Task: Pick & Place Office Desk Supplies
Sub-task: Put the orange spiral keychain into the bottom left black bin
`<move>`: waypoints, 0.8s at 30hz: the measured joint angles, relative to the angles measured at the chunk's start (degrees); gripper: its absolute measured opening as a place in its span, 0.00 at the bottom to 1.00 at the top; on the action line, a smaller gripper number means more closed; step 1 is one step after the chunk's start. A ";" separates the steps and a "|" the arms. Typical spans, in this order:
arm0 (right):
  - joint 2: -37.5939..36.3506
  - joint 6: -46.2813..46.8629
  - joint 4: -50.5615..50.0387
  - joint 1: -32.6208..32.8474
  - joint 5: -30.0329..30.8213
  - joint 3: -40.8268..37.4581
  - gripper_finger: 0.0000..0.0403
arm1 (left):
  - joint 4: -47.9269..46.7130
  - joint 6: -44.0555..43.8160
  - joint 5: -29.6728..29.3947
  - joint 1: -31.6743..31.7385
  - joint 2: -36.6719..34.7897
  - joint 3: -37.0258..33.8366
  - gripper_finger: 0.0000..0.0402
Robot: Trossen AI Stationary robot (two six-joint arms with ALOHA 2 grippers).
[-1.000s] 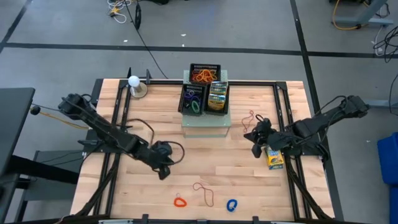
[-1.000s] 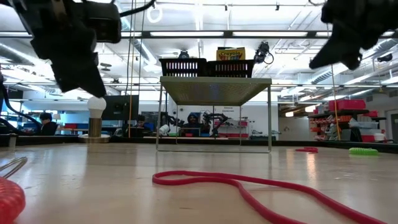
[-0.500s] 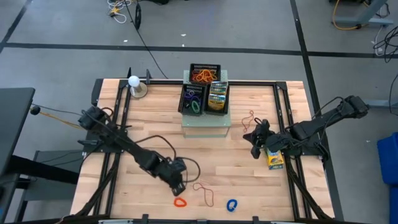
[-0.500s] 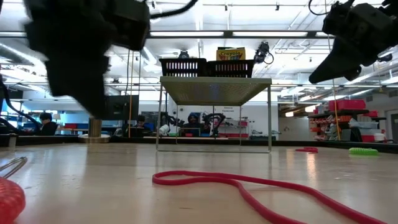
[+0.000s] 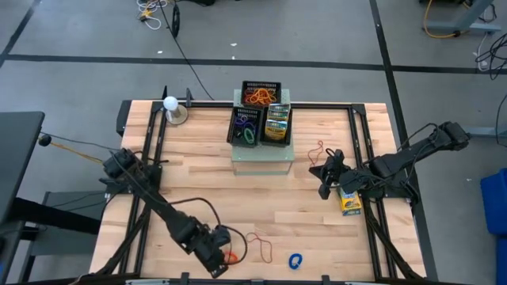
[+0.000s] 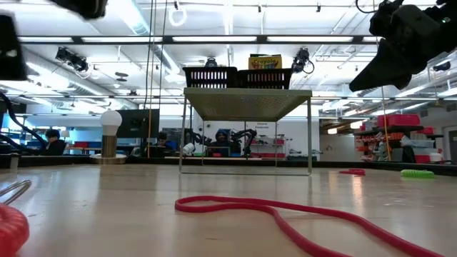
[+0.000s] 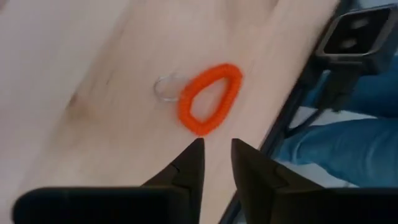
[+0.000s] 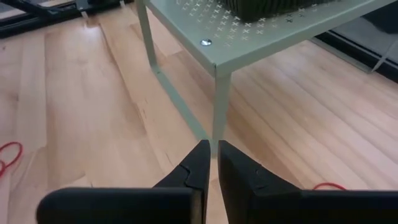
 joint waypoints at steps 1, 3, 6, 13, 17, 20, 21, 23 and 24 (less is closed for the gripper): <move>0.00 0.02 0.01 0.00 0.04 0.00 0.10 | -0.48 -0.74 0.21 -0.13 0.70 0.32 0.23; 0.00 0.02 0.02 -0.02 0.04 0.00 0.10 | -0.07 -2.65 0.48 -0.15 2.19 1.28 0.25; 0.00 0.02 0.09 0.00 0.04 0.00 0.10 | -0.62 -6.13 -1.59 0.04 4.08 2.47 0.27; 0.00 0.02 -0.05 0.00 0.00 0.00 0.10 | -0.44 -8.12 -8.14 0.11 6.88 4.64 0.27; 0.00 0.02 -0.08 0.00 -0.35 0.00 0.10 | -0.31 -9.51 -6.56 0.01 7.69 4.59 0.27; 0.00 0.03 -0.07 -0.01 -0.40 0.00 0.10 | -0.21 -9.41 -5.27 -0.52 7.80 4.60 0.27; 0.02 0.02 -0.09 -0.01 -0.42 0.00 0.10 | -0.31 -9.32 -5.23 -0.79 7.83 4.60 0.27; 0.00 0.02 -0.08 0.00 -0.42 0.00 0.10 | -0.59 -9.30 -5.17 -1.21 7.89 4.60 0.27; 0.00 0.02 -0.11 -0.01 -0.42 0.00 0.10 | -0.83 -9.46 -5.17 -1.25 7.89 4.60 0.27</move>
